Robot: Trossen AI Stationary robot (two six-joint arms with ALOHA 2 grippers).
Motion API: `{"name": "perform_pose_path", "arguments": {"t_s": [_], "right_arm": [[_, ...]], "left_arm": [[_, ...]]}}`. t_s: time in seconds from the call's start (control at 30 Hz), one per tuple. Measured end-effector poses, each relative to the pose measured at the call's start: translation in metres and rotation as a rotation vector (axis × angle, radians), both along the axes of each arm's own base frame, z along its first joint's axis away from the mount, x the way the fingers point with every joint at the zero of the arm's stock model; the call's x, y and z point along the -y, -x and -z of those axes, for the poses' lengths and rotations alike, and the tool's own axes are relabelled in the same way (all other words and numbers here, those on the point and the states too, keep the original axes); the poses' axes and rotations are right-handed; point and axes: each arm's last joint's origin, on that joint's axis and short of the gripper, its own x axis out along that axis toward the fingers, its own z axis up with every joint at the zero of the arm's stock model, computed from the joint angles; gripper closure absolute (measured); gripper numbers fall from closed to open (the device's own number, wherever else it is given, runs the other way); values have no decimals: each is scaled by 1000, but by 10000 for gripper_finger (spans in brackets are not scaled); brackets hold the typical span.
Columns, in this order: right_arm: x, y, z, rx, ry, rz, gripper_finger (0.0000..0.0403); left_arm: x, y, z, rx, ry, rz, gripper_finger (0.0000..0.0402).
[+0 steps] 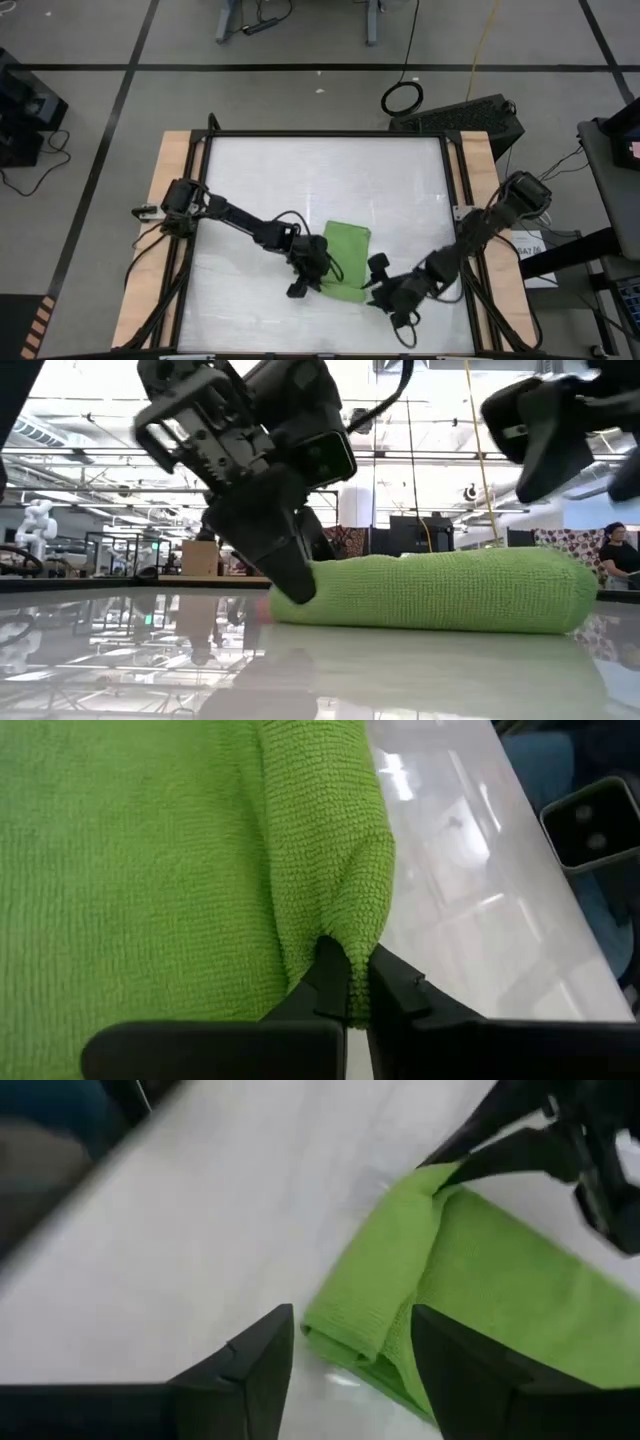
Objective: Roll towel into tight, uniform cylinder
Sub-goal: Roll the green microfiber towel
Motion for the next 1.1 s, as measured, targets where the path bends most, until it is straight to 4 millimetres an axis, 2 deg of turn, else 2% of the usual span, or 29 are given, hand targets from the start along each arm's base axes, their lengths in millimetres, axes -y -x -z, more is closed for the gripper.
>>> {"name": "perform_pose_path", "arguments": {"t_s": [0.07,0.17,0.33,0.47,0.6,0.83,1.1], "right_arm": [[-8,4,7,28,91,-13,214],[-20,4,16,89,137,-32,214],[-36,0,32,144,249,-20,185],[-36,-3,44,129,306,67,152],[-29,-2,55,62,294,141,150],[-22,-1,62,8,234,268,215],[-6,-12,63,-95,66,395,337]], "left_arm": [[-5,-1,0,-18,20,-33,388],[-12,-3,-1,-42,54,-67,388],[-19,-5,-1,-72,99,-105,388],[-22,-6,-3,-86,137,-112,389],[-24,-7,-4,-104,170,-140,389],[-31,-8,-6,-119,221,-142,389],[-33,-9,-7,-136,246,-151,383]]}}
